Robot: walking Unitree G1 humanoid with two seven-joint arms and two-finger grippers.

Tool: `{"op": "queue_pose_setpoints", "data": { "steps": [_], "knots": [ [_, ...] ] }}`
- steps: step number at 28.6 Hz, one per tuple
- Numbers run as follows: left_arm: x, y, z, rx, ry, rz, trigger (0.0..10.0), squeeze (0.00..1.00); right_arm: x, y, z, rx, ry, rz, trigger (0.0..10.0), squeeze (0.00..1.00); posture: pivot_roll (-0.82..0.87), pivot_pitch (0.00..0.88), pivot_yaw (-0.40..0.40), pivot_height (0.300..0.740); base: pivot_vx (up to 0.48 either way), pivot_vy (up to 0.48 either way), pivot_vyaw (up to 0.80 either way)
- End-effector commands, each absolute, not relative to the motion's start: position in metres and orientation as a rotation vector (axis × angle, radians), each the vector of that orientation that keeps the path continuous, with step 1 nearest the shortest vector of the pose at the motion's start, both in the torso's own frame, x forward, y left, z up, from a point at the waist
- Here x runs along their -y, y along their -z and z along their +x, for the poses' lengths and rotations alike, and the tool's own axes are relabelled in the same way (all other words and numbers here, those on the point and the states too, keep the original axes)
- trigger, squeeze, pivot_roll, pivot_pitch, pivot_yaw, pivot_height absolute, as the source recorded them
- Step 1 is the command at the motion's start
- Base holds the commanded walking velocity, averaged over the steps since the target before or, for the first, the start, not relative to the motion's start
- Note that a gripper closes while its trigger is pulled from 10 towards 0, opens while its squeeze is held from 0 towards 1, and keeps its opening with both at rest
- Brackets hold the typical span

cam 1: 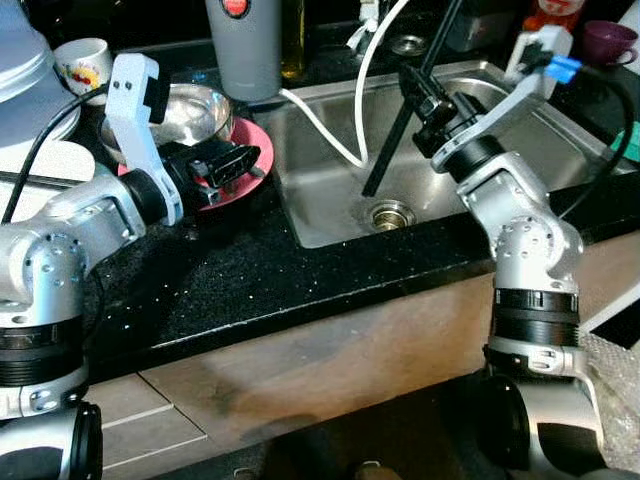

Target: Kitchen organization

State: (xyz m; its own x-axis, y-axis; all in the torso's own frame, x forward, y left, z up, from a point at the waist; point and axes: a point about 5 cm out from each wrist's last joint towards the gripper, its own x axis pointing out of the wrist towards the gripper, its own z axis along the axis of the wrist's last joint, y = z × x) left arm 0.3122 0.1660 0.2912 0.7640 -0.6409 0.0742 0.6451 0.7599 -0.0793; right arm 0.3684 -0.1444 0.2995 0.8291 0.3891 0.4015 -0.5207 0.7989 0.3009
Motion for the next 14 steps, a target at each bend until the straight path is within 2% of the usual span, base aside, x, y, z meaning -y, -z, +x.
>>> {"op": "queue_pose_setpoints", "data": {
  "steps": [1,4,5,6,7,8,9,10,11,12,14],
  "knots": [
    [-0.154,-0.290,0.309,0.079,0.748,0.014,10.0,0.00,0.140,-0.291,0.379,0.319,-0.464,0.374,0.0,0.00,0.05,0.149,0.002,0.740,0.000,0.000,0.00],
    [-0.145,-0.287,0.308,0.094,0.776,0.081,10.0,0.00,0.138,-0.284,0.387,0.304,-0.441,0.354,0.1,0.00,0.05,0.156,0.001,0.740,0.000,0.000,0.00],
    [-0.140,-0.287,0.307,0.110,0.791,0.107,10.0,0.00,0.138,-0.281,0.391,0.297,-0.434,0.349,1.0,0.00,0.05,0.156,0.001,0.740,0.000,0.000,0.00],
    [-0.137,-0.288,0.307,0.121,0.804,0.126,10.0,0.00,0.137,-0.279,0.394,0.293,-0.431,0.347,3.1,0.00,0.06,0.166,-0.001,0.740,0.000,0.000,0.00],
    [-0.137,-0.288,0.307,0.121,0.804,0.126,10.0,0.00,0.137,-0.279,0.394,0.293,-0.431,0.347,3.1,0.00,0.06,0.166,-0.001,0.740,0.000,0.000,0.00],
    [-0.131,-0.288,0.305,0.137,0.833,0.184,10.0,0.00,0.132,-0.277,0.399,0.283,-0.449,0.324,4.4,0.00,0.07,0.171,0.001,0.740,0.000,0.000,0.00],
    [-0.129,-0.288,0.305,0.139,0.840,0.201,10.0,0.00,0.130,-0.277,0.400,0.280,-0.455,0.314,4.4,0.00,0.07,0.171,0.001,0.740,0.000,0.000,0.00],
    [-0.128,-0.288,0.305,0.138,0.842,0.214,10.0,0.00,0.128,-0.276,0.401,0.275,-0.461,0.302,9.4,0.00,0.07,0.178,0.003,0.740,0.000,0.000,0.00],
    [-0.128,-0.288,0.305,0.139,0.842,0.221,10.0,0.00,0.127,-0.276,0.402,0.275,-0.463,0.293,9.4,0.00,0.07,0.178,0.003,0.740,0.000,0.000,0.00],
    [-0.128,-0.287,0.305,0.138,0.838,0.231,10.0,0.00,0.124,-0.275,0.404,0.271,-0.477,0.284,10.0,0.00,0.07,0.182,0.005,0.740,0.000,0.000,0.00],
    [-0.128,-0.285,0.306,0.143,0.834,0.244,10.0,0.00,0.119,-0.272,0.408,0.262,-0.498,0.256,10.0,0.00,0.07,0.183,0.005,0.740,0.000,0.000,0.00]
  ]
}}
